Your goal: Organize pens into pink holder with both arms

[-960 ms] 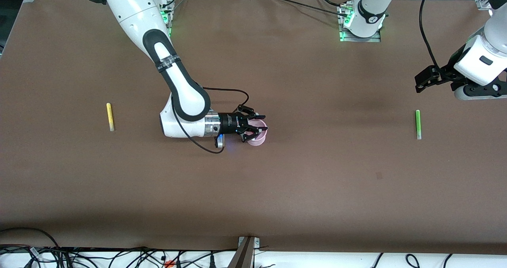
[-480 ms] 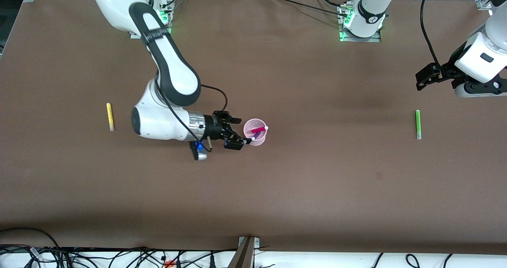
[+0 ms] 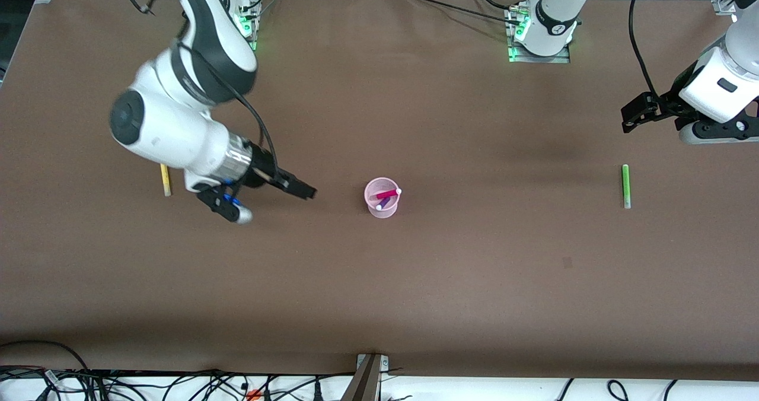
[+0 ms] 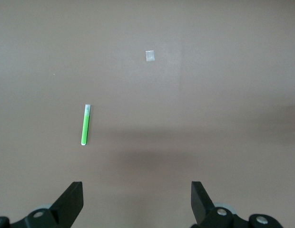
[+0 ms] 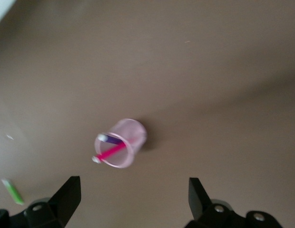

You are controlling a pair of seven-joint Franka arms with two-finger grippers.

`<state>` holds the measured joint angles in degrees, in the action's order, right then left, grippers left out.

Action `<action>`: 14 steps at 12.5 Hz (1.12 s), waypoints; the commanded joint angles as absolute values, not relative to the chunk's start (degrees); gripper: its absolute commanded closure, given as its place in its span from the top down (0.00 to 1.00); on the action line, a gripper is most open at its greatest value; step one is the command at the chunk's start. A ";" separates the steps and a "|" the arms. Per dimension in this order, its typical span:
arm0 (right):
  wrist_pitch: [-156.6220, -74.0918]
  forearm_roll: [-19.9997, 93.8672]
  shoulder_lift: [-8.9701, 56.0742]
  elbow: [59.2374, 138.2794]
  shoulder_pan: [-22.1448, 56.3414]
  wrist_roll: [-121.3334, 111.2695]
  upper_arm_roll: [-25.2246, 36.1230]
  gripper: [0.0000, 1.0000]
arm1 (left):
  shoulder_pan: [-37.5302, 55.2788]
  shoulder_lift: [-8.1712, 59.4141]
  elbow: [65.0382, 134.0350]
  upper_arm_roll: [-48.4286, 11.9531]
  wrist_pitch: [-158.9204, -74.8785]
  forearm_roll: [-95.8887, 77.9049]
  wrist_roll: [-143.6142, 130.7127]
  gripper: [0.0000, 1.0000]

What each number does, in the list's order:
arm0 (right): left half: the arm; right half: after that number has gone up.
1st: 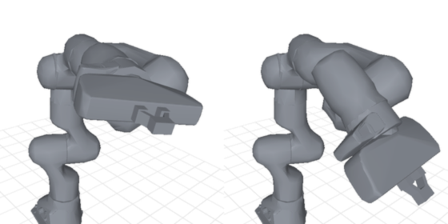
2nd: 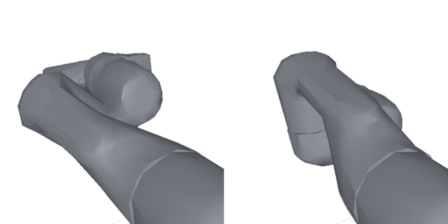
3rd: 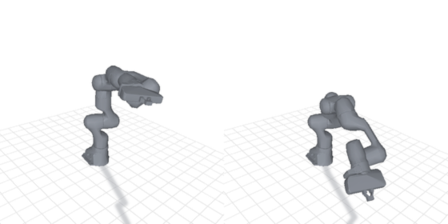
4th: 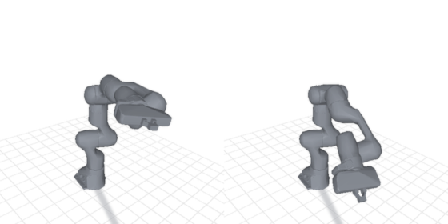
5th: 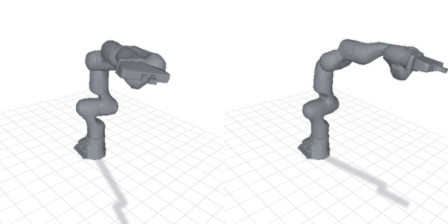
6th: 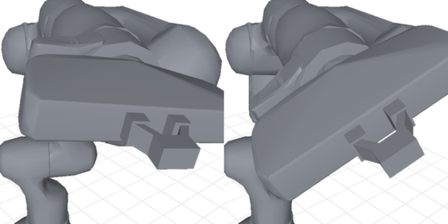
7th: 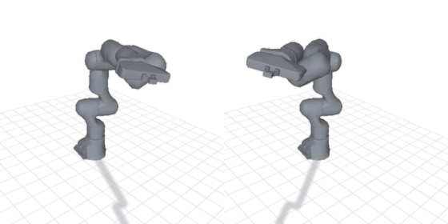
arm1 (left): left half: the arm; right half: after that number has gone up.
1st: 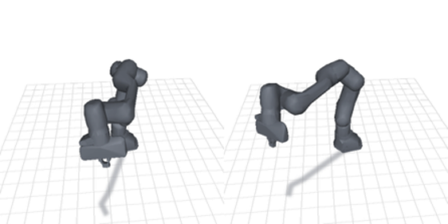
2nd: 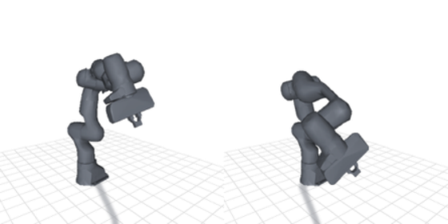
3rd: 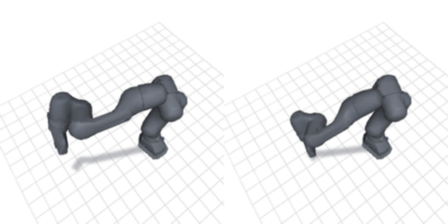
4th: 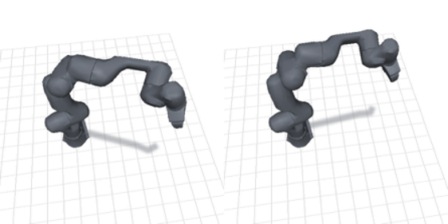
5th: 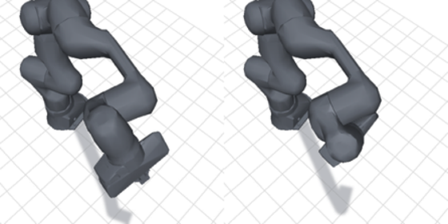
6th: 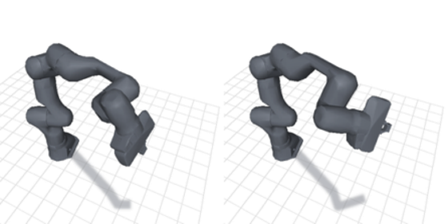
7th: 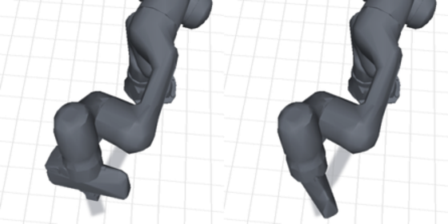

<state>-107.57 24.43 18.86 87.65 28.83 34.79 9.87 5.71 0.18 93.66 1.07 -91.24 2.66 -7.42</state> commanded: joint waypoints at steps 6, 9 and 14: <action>-90.10 5.91 -3.77 98.09 22.71 6.35 15.06 1.00 | 6.86 -0.35 93.43 1.41 -90.70 1.76 -6.15 1.00; -89.82 4.83 -3.87 96.51 5.77 -1.74 1.54 1.00 | 6.86 -0.35 93.43 1.41 -90.79 1.67 -6.15 1.00; -89.56 0.79 -2.29 92.02 4.75 -2.29 0.00 1.00 | 6.86 -0.35 93.34 1.32 -90.70 1.67 -6.33 1.00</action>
